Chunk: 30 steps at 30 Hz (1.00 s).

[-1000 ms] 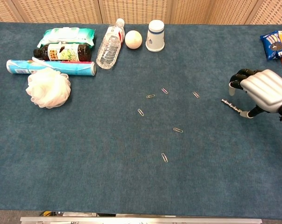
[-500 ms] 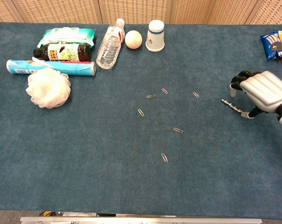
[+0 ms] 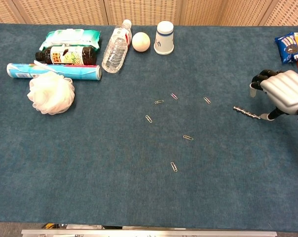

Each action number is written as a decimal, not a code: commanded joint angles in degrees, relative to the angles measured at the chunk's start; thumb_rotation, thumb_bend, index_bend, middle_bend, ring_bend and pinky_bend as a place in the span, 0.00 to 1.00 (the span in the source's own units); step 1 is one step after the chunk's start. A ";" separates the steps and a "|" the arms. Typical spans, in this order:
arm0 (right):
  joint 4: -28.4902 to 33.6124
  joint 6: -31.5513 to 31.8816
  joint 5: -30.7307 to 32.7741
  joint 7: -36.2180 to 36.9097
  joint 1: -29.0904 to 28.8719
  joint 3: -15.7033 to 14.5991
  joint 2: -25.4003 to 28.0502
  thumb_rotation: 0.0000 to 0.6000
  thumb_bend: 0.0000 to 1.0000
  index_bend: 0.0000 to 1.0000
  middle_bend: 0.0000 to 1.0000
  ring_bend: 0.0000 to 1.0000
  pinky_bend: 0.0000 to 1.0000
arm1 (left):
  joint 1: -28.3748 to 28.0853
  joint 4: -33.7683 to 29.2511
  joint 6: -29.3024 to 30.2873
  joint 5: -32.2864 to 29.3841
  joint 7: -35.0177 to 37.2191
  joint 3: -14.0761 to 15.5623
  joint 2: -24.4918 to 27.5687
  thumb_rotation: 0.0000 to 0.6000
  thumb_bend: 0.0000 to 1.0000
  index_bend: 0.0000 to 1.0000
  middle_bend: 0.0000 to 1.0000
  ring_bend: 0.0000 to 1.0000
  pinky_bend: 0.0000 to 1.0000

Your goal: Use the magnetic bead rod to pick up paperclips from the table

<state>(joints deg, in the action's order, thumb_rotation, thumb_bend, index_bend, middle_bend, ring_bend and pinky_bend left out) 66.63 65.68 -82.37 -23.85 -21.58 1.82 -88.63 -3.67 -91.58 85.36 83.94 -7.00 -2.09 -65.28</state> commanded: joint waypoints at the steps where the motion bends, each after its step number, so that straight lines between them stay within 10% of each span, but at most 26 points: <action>1: 0.53 0.44 0.02 0.37 0.14 0.19 0.47 1.00 0.05 0.44 0.28 0.17 0.33 | -0.03 0.00 -0.07 -0.07 -0.22 -0.01 -0.07 1.00 0.14 0.42 0.43 0.36 0.53; 30: -3.34 -0.75 2.03 -0.98 -0.27 1.06 -1.96 1.00 0.05 0.44 0.28 0.17 0.34 | 0.07 0.05 0.03 -0.07 -0.25 -0.01 -0.06 1.00 0.14 0.42 0.44 0.36 0.53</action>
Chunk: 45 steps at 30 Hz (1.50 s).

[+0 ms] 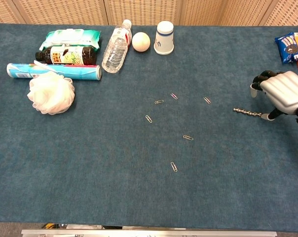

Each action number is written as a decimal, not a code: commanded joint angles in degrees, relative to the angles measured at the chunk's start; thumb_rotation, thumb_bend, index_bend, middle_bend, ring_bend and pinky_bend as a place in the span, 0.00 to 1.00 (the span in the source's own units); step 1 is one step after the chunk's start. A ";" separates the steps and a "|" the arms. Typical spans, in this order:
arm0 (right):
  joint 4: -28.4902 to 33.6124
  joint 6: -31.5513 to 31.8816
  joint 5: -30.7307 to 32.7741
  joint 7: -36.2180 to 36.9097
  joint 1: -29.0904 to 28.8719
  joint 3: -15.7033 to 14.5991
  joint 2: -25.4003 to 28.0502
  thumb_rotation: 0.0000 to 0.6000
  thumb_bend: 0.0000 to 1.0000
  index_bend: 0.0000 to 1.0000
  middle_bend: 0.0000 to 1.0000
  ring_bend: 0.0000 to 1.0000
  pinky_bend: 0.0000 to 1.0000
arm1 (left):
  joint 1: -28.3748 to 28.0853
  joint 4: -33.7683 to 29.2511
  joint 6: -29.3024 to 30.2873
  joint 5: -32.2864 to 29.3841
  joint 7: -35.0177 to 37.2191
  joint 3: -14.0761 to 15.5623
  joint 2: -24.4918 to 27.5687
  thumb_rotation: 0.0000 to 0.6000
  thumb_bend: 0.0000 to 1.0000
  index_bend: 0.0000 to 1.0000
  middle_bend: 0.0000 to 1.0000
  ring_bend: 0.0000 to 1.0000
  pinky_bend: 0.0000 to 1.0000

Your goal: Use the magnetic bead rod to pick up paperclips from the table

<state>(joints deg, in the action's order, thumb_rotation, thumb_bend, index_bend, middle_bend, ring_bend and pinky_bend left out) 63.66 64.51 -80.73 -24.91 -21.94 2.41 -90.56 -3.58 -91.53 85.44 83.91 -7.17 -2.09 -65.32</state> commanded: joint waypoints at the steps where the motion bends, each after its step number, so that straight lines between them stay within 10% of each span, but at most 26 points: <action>1: -0.53 0.86 0.53 0.12 0.16 0.77 -0.05 1.00 0.05 0.44 0.28 0.17 0.34 | -0.04 -0.01 -0.10 -0.06 -0.15 -0.01 -0.03 1.00 0.14 0.42 0.43 0.36 0.53; 45: 3.22 -0.03 -2.01 3.92 -0.97 -0.81 0.98 1.00 0.05 0.44 0.28 0.17 0.34 | 0.03 0.04 -0.12 0.01 0.30 0.03 0.11 1.00 0.14 0.42 0.43 0.36 0.53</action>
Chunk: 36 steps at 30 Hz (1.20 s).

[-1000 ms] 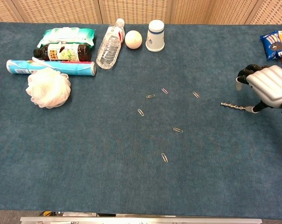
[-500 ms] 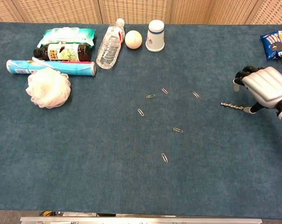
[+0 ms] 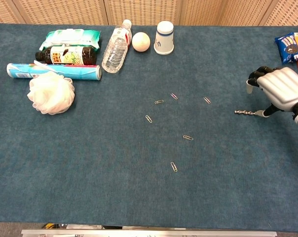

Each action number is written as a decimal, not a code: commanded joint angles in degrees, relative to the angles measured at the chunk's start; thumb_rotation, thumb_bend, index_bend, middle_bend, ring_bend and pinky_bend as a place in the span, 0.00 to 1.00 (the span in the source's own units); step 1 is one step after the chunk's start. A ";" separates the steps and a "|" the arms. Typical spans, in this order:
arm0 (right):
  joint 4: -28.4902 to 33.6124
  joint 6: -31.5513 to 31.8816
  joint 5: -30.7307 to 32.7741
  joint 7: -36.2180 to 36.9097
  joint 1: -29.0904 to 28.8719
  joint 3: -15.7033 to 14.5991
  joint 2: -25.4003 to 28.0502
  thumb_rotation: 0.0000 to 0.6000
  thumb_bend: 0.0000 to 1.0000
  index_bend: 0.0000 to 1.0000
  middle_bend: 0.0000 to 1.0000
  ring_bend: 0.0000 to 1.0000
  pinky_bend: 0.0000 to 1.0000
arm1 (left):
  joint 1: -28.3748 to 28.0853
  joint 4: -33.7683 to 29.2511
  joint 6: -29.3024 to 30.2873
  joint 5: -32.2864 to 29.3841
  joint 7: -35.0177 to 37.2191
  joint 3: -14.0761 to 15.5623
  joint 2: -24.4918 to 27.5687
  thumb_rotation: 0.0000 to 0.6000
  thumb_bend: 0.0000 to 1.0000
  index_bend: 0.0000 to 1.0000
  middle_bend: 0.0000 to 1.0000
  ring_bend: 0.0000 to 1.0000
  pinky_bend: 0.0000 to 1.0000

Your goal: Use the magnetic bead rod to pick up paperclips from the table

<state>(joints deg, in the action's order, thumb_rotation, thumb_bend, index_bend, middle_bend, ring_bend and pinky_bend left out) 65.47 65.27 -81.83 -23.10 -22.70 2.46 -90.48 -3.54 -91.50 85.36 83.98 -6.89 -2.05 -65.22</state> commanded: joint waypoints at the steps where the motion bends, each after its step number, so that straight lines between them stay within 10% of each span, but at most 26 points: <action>1: 1.78 -0.97 -1.16 2.74 -0.28 -1.06 1.07 1.00 0.05 0.44 0.28 0.17 0.34 | -0.02 0.02 -0.07 -0.11 0.05 -0.04 0.00 1.00 0.14 0.42 0.43 0.36 0.53; 19: 10.66 -1.42 4.84 3.97 0.86 1.51 0.68 1.00 0.24 0.47 0.28 0.16 0.31 | 0.22 0.10 0.45 0.39 1.07 0.06 0.32 1.00 0.14 0.42 0.43 0.36 0.53; 36: 18.12 -3.53 16.47 -9.85 -0.41 3.45 2.55 1.00 0.29 0.49 0.28 0.15 0.31 | 0.40 0.07 0.79 0.86 1.54 0.19 0.54 1.00 0.14 0.42 0.43 0.36 0.53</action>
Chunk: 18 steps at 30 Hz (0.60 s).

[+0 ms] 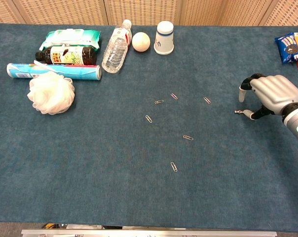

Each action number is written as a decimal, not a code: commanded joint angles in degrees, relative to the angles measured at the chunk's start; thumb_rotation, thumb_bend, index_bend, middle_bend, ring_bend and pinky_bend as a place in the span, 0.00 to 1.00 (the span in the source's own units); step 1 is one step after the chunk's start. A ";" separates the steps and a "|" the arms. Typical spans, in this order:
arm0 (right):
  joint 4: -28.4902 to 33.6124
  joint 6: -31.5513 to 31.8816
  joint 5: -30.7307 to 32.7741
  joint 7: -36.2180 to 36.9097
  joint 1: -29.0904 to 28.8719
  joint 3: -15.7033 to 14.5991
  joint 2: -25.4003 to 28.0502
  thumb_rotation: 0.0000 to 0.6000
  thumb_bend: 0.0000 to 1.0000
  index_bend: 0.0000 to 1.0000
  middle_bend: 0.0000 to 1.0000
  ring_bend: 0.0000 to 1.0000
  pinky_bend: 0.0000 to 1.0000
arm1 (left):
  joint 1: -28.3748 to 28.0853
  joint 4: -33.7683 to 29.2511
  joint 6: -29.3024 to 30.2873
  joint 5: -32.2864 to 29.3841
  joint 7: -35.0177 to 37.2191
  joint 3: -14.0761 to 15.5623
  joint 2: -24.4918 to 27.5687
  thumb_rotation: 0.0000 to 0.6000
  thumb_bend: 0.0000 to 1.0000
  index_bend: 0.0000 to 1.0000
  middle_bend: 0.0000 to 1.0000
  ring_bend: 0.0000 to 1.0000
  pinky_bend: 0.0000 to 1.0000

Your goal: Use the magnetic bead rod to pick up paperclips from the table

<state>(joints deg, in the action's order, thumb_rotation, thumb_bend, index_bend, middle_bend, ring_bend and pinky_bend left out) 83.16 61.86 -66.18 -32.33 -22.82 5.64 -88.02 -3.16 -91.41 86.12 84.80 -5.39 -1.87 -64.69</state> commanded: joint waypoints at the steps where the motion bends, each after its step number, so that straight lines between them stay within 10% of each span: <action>1: 0.48 -0.19 1.22 -0.87 -0.41 0.27 0.08 1.00 0.30 0.49 0.28 0.15 0.31 | 0.02 0.00 0.05 0.05 0.05 0.01 0.02 1.00 0.14 0.42 0.43 0.36 0.53; 18: -0.98 -0.91 3.78 -3.96 -2.04 -1.18 -1.56 1.00 0.32 0.49 0.28 0.15 0.31 | 0.30 0.04 0.57 0.38 0.96 0.02 0.34 1.00 0.14 0.42 0.44 0.36 0.53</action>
<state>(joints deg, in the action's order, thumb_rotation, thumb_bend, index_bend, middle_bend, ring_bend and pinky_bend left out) 82.21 60.93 -62.44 -36.26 -24.83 4.49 -89.55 -2.85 -91.37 86.69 85.19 -4.43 -1.85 -64.36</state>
